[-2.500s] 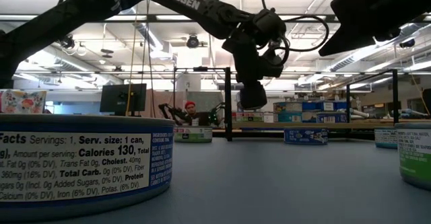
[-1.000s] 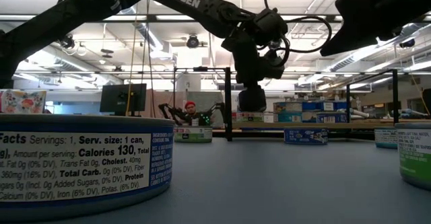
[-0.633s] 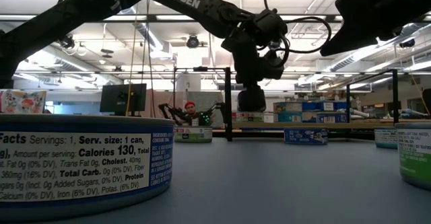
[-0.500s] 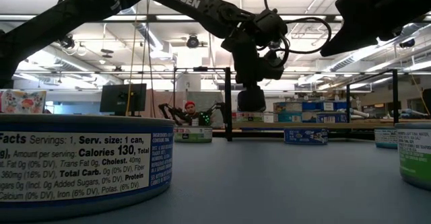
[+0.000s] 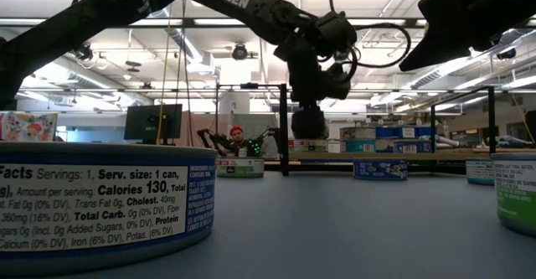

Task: Stack canned seafood by type on shelf
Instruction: Stack the top left green tuna can onto the green tuna can on the shelf

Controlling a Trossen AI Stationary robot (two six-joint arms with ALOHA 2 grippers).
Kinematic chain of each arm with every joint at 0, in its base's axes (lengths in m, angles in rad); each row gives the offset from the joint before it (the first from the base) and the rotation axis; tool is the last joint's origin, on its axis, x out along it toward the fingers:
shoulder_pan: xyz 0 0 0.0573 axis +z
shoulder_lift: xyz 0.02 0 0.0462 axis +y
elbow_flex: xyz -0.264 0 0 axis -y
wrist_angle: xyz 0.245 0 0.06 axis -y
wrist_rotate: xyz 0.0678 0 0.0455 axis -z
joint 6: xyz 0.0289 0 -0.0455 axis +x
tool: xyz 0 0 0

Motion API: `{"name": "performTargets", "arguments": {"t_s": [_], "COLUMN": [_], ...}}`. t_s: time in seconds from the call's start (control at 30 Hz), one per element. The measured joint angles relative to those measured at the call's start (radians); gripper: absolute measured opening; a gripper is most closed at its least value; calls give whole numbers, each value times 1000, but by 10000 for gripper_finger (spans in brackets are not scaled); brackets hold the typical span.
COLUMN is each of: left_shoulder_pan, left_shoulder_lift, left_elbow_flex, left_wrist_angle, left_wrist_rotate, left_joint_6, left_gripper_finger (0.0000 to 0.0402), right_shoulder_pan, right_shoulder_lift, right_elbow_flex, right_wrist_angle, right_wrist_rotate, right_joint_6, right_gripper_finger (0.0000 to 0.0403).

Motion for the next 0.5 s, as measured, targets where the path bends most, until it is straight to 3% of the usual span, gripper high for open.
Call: {"name": "performTargets", "arguments": {"t_s": [0.2, 0.5], "left_shoulder_pan": [2, 5], "left_shoulder_lift": [0, -2], "left_elbow_flex": [66, 61], "left_wrist_angle": [-72, -97], "left_wrist_rotate": [61, 92], "left_joint_6": [-42, -53], "left_gripper_finger": [249, 249], "right_shoulder_pan": [0, 0], "right_shoulder_lift": [0, 0], "right_elbow_flex": [0, 0], "right_wrist_angle": [0, 0], "right_wrist_rotate": [-3, -3], "right_joint_6": [0, 0], "right_gripper_finger": [1, 1]}}
